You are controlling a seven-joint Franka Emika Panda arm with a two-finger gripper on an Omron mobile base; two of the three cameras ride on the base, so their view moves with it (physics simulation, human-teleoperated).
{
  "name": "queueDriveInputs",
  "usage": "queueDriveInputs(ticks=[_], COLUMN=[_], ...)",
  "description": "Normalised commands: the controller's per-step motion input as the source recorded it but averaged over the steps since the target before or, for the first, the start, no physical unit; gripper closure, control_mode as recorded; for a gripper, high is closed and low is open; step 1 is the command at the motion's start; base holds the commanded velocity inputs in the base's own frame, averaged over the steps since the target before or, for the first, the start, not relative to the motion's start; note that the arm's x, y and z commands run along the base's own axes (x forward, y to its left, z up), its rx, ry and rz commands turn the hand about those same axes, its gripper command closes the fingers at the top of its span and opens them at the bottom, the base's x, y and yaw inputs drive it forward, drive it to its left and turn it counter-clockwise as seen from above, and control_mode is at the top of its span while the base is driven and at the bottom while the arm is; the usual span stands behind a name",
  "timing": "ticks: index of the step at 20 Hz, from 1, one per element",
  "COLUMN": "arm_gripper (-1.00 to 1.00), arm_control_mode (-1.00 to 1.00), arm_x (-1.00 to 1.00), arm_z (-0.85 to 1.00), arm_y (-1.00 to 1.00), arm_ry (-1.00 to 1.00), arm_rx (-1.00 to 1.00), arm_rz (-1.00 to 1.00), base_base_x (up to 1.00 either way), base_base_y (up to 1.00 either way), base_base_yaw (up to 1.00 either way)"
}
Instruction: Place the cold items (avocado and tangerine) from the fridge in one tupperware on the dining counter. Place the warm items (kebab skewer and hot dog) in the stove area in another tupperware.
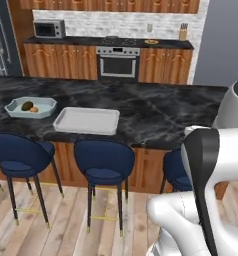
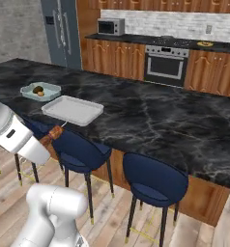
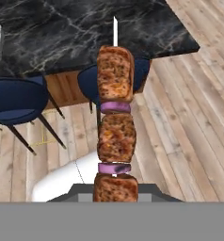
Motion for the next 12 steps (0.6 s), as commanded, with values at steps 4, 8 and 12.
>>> queueDriveInputs(ticks=[4,8,12], arm_gripper=[1.00,1.00,1.00], arm_control_mode=[1.00,1.00,1.00], arm_x=[0.00,0.00,0.00], arm_z=[0.00,0.00,0.00], arm_y=[0.00,0.00,0.00], arm_ry=[0.00,0.00,0.00], arm_rx=[0.00,0.00,0.00], arm_rz=[0.00,0.00,0.00], base_base_x=[0.57,0.75,0.88], base_base_y=[1.00,1.00,0.97], base_base_yaw=[-0.40,-0.26,-0.03])
